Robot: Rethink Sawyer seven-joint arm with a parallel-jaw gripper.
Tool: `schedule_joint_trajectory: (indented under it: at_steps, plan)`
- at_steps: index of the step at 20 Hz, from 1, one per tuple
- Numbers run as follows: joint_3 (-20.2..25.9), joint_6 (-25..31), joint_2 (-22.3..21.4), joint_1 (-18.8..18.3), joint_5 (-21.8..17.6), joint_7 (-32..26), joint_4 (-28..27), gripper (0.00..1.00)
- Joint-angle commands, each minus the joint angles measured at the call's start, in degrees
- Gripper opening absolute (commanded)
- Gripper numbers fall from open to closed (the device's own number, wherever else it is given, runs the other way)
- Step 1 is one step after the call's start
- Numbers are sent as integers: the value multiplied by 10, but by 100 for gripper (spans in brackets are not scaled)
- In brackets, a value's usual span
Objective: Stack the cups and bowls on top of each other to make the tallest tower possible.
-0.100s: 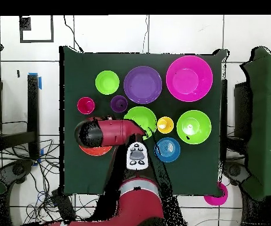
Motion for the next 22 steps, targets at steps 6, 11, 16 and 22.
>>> schedule_joint_trajectory:
  at_steps: [6, 11, 16, 22]
  plan:
    - [31, 43, 7, -10, -9, 37, -78, 100]
    - [28, 36, 22, -17, -22, 25, -98, 100]
    - [32, 35, 42, -21, -25, 26, -92, 100]
    - [24, 20, 64, -20, -30, 37, -76, 100]
